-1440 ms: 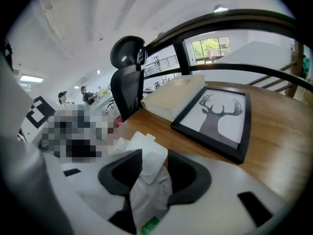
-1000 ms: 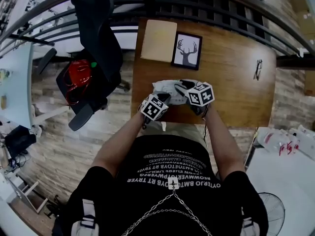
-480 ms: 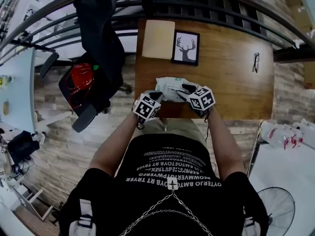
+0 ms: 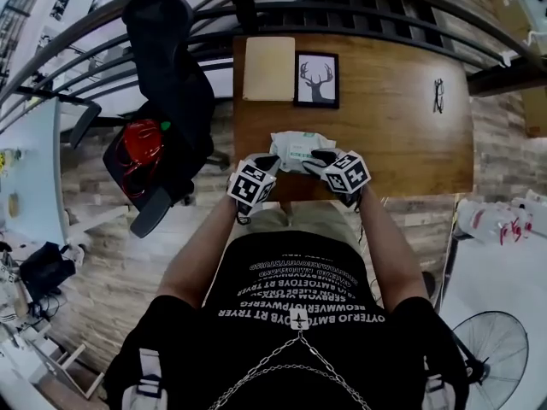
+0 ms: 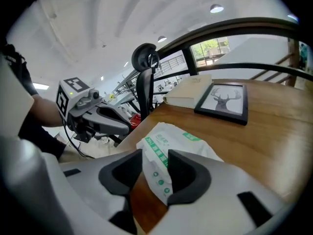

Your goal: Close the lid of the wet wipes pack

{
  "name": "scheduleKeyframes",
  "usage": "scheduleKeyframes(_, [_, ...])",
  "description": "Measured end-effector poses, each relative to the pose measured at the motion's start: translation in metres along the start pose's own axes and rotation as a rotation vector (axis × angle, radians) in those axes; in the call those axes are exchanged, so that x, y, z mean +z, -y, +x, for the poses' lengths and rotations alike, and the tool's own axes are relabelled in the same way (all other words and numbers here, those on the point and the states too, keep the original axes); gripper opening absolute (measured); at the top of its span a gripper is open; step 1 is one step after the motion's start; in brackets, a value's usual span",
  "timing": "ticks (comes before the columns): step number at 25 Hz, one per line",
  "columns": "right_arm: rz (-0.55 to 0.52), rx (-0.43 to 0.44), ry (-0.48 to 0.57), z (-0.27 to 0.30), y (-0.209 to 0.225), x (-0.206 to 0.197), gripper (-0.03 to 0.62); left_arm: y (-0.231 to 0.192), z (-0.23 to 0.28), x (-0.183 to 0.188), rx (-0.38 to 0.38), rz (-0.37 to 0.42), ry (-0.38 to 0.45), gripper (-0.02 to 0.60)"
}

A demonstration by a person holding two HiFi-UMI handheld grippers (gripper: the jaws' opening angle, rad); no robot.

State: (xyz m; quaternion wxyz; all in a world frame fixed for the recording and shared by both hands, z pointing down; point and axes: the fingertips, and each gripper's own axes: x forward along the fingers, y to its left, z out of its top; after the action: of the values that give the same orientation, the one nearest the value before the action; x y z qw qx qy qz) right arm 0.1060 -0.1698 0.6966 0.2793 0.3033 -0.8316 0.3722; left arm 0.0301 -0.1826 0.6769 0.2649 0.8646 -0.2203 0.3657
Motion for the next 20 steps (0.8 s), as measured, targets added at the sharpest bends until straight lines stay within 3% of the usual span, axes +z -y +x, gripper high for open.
scheduleKeyframes(4, [0.093,-0.031,0.054,0.007,0.0,0.004,0.057,0.002,-0.002,0.004,-0.008,0.013,0.009,0.028])
scheduleKeyframes(20, [0.135,-0.28,-0.03,0.035,0.014,-0.011,0.015,0.0,-0.028,-0.008,0.004,-0.002,0.04,0.028])
